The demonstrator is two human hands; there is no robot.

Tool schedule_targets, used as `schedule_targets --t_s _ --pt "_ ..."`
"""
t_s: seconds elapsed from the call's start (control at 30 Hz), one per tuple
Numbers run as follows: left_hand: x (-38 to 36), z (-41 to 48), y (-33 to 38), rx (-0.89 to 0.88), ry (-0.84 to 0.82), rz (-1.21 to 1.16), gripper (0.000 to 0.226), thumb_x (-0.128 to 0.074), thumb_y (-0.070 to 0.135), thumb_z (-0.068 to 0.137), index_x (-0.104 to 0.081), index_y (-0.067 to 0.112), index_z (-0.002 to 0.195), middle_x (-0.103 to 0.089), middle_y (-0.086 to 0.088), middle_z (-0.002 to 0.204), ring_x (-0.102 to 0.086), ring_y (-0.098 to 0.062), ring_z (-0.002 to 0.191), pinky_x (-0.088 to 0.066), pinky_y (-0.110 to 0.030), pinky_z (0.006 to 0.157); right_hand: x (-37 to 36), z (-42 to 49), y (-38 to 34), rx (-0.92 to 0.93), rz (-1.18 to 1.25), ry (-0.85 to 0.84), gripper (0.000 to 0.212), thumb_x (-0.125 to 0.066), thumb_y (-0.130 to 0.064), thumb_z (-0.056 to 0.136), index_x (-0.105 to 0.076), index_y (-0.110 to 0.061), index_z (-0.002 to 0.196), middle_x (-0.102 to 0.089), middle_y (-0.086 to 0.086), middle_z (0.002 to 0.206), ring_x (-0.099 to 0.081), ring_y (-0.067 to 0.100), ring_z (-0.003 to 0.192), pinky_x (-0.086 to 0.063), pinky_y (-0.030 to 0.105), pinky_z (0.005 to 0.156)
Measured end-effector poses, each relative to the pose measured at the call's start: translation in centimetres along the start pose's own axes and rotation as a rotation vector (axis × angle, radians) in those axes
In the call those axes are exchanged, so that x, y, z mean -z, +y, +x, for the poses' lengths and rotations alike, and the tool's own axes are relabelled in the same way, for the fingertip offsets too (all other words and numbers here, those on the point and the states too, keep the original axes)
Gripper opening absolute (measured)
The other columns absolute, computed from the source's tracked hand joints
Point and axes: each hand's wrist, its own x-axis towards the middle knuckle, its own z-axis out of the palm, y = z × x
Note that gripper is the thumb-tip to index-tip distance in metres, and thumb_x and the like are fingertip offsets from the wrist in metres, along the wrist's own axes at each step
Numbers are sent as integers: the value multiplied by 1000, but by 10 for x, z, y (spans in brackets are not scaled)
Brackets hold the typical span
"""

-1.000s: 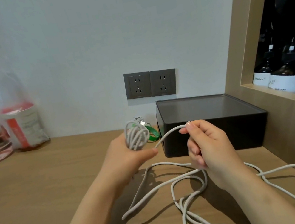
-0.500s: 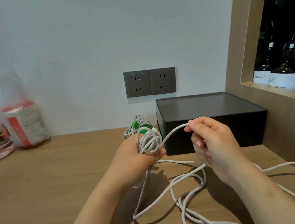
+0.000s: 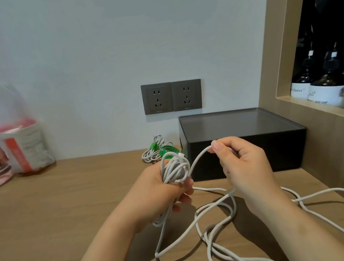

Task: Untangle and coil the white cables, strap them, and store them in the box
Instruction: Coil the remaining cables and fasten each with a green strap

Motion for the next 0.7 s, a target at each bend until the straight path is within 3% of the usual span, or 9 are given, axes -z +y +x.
schedule_targets --t_s 0.13,0.27,0.4,0.53,0.6,0.7 --pt "1 -1 1 14 -60 63 2 -61 15 89 -61 17 89 -69 3 66 -66 -12 62 -55 -26 62 0 0 -1 -50 30 46 17 -52 -31 91 -63 -30 79 -53 -11 57 -47 5 57 -37 19 51" --pt "-1 3 -2 3 49 39 3 -60 16 90 -60 16 87 -60 4 57 -54 -6 50 -49 -21 53 0 1 -4 -149 109 -7 19 -51 -30 92 -62 -20 81 -48 -5 48 -40 5 42 -34 17 39" --pt "-1 7 -7 -15 142 23 9 -59 16 91 -58 17 82 -53 2 55 -47 -9 48 -43 -25 52 2 -1 -9 -242 350 -134 22 -47 -26 94 -62 -10 86 -47 0 47 -36 9 36 -33 19 36" --pt "-1 5 -5 -21 122 -40 15 -59 17 91 -56 12 78 -53 0 52 -48 -11 45 -48 -23 51 6 -2 -12 -279 627 -245 30 -40 -24 97 -66 -9 94 -46 3 49 -33 10 37 -30 20 37" --pt "-1 3 -2 -35 96 -86 12 -59 16 90 -59 11 80 -61 -3 56 -58 -13 50 -51 -20 57 6 -1 -11 -246 547 -215 30 -38 -24 99 -66 -13 97 -46 3 50 -32 10 38 -28 21 39" --pt "-1 1 -3 -60 79 -36 5 -61 20 89 -64 16 87 -72 -2 70 -70 -16 77 -53 -30 79 4 2 -7 -143 218 -88 25 -40 -26 98 -65 -25 92 -48 -1 50 -39 6 40 -32 17 38"
